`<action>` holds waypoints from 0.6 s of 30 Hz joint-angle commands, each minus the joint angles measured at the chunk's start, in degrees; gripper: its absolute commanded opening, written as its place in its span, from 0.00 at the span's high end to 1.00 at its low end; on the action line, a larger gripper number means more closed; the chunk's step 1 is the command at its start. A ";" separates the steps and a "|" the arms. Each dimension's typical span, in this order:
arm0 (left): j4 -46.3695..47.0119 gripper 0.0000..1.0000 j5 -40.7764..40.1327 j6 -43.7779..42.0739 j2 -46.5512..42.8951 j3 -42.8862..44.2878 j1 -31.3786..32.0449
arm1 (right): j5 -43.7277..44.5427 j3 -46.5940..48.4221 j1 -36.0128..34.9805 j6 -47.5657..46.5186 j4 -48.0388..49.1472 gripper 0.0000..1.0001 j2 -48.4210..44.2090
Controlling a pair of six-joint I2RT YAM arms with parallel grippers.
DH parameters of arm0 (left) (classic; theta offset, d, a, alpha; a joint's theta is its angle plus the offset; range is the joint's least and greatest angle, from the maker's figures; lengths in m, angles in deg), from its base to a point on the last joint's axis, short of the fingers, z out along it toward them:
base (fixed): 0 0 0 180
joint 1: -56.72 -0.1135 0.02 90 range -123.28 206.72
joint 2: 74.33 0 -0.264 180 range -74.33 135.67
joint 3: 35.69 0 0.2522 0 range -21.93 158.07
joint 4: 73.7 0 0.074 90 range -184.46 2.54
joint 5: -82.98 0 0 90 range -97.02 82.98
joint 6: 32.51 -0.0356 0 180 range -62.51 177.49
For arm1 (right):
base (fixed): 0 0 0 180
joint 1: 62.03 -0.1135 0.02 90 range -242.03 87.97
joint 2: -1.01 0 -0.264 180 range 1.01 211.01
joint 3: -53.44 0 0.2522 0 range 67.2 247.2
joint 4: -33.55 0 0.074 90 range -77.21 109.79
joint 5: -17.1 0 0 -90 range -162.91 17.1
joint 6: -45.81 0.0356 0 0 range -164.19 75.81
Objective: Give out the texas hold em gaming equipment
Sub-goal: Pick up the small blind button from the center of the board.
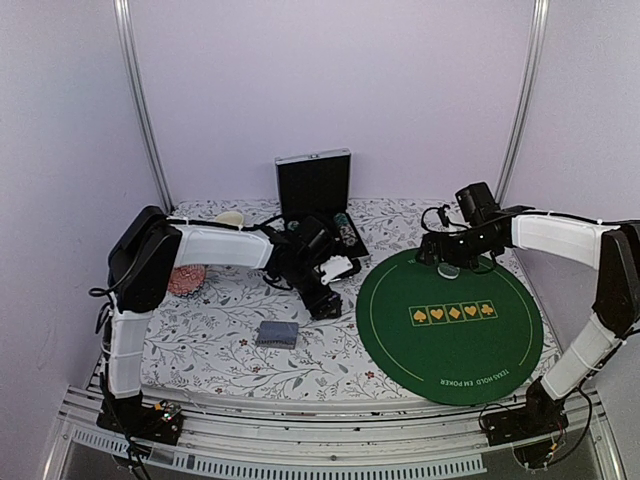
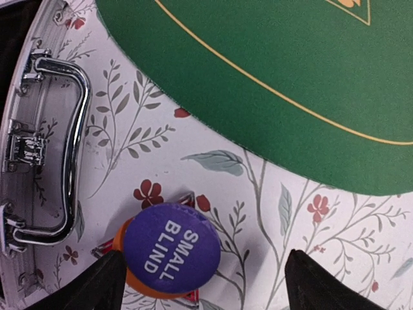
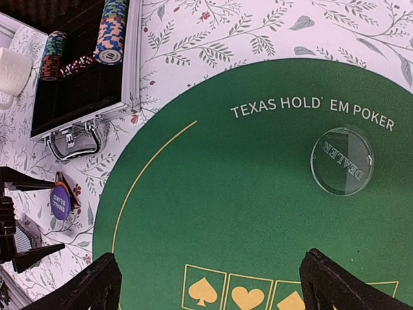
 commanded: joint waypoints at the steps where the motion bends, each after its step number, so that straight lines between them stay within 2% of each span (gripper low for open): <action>1: -2.10 0.14 -1.55 -0.34 2.57 1.98 -0.92 | 0.06 -1.17 -0.49 -0.06 -0.30 0.01 1.23; 8: -2.03 0.25 -0.88 0.78 4.15 3.52 -1.83 | -0.08 -1.37 -0.89 0.01 -0.24 0.01 1.88; 13: -1.97 0.25 -1.33 1.05 2.37 2.33 -2.04 | -0.13 -1.55 -1.09 0.00 -0.02 0.01 1.93; 18: -1.23 0.20 -2.55 1.07 1.10 1.32 -2.35 | -0.49 -1.10 -1.15 0.01 0.05 0.01 2.48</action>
